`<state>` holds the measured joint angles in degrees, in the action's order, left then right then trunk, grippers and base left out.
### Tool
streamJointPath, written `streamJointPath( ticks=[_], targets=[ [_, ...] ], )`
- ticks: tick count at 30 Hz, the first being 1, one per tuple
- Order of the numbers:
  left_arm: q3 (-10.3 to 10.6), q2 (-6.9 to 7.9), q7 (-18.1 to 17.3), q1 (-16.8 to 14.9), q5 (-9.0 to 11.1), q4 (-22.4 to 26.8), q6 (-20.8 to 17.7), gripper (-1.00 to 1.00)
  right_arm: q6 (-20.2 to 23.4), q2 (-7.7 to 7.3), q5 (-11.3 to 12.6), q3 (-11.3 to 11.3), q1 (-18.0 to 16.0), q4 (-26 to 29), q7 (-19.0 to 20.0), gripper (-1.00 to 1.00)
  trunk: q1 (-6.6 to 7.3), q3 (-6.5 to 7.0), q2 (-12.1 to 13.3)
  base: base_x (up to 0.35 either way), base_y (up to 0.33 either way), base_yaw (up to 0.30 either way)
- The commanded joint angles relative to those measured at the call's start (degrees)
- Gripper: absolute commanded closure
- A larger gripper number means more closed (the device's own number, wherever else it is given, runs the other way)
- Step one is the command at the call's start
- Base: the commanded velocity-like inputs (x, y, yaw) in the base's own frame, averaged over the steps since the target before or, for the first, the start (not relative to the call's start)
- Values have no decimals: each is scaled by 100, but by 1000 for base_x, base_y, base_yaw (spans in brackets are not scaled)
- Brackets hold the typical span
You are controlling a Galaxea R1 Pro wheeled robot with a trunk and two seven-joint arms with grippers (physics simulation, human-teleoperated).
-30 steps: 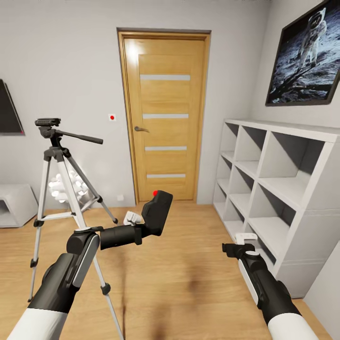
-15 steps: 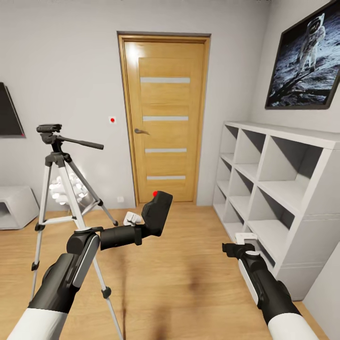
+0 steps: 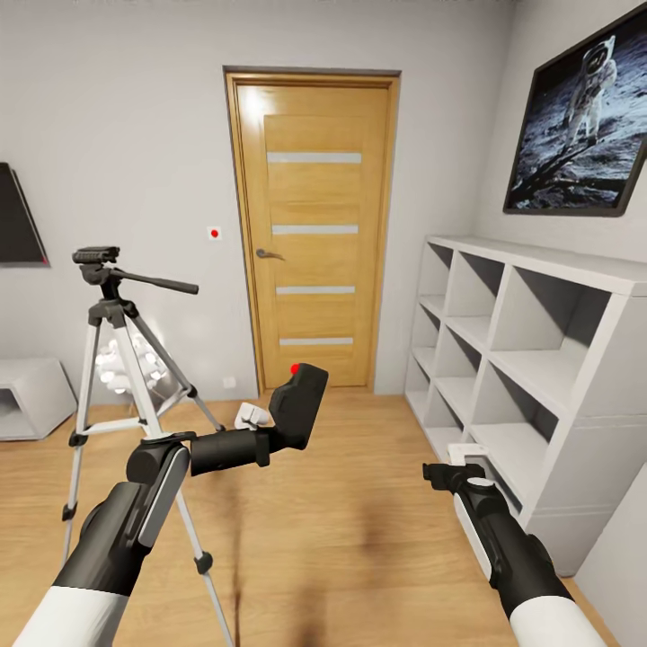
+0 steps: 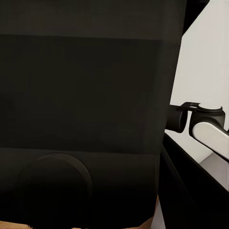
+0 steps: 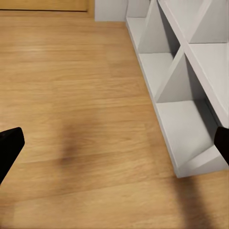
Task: Attach the digital camera to the camera tripod in the bedroom.
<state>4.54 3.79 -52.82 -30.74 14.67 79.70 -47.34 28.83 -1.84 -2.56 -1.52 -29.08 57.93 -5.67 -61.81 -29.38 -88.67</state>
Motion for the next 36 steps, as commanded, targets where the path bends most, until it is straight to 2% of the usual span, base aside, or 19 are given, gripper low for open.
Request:
streamJointPath(
  ticks=[1,36],
  targets=[
    [5,5,-9,-4,17,2,-20,100,35,0,-25,3,-2,8,-4,-100,23,12,38,0,0,0],
    [20,-9,-9,-2,10,1,-20,100,35,0,-25,3,-2,8,-4,-100,792,641,1442,0,0,0]
  ],
)
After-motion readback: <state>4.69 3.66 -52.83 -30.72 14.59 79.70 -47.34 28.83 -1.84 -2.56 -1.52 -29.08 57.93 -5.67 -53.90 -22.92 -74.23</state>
